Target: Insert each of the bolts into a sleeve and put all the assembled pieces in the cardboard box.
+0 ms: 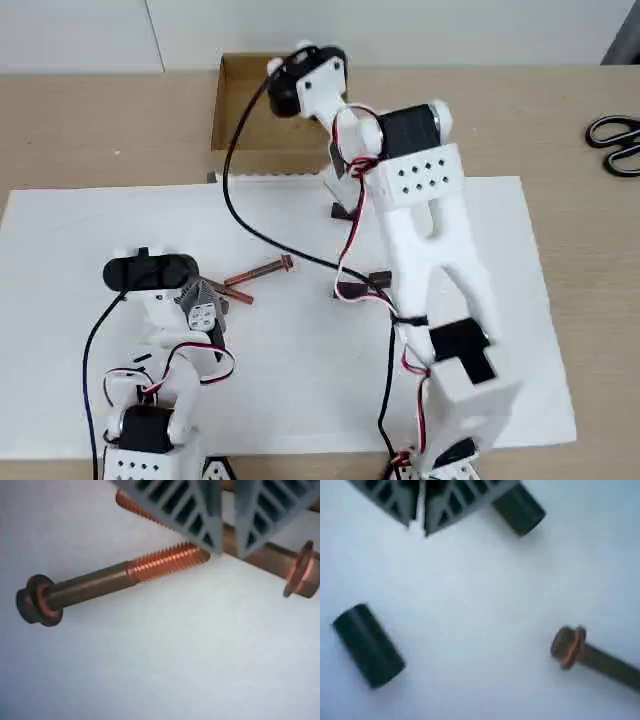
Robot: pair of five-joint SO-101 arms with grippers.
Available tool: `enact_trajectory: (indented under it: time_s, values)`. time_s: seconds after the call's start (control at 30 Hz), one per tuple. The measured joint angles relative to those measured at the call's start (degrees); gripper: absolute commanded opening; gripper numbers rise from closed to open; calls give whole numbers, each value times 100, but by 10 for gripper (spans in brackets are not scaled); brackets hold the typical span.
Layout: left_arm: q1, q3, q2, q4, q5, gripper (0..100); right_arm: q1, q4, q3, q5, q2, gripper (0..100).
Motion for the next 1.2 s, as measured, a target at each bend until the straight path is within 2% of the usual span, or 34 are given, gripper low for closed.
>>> enact_trajectory:
  time_s: [0.1,0.4,0.53,0.8,1.0,1.2]
  values:
    - [0,0,0,0,0,7,-9,0,826,149,-431,4]
    - [0,0,0,0,0,7,-9,-9,2804,1697,-1125,9]
    - [0,0,0,0,0,7,-9,-44,3367,2233,-1143,81]
    - [0,0,0,0,0,7,-193,-167,3464,3033,-1152,91]
    - [0,0,0,0,0,7,-589,-211,3464,3218,-1152,91]
    - [0,0,0,0,0,7,-607,-360,3464,3464,-835,93]
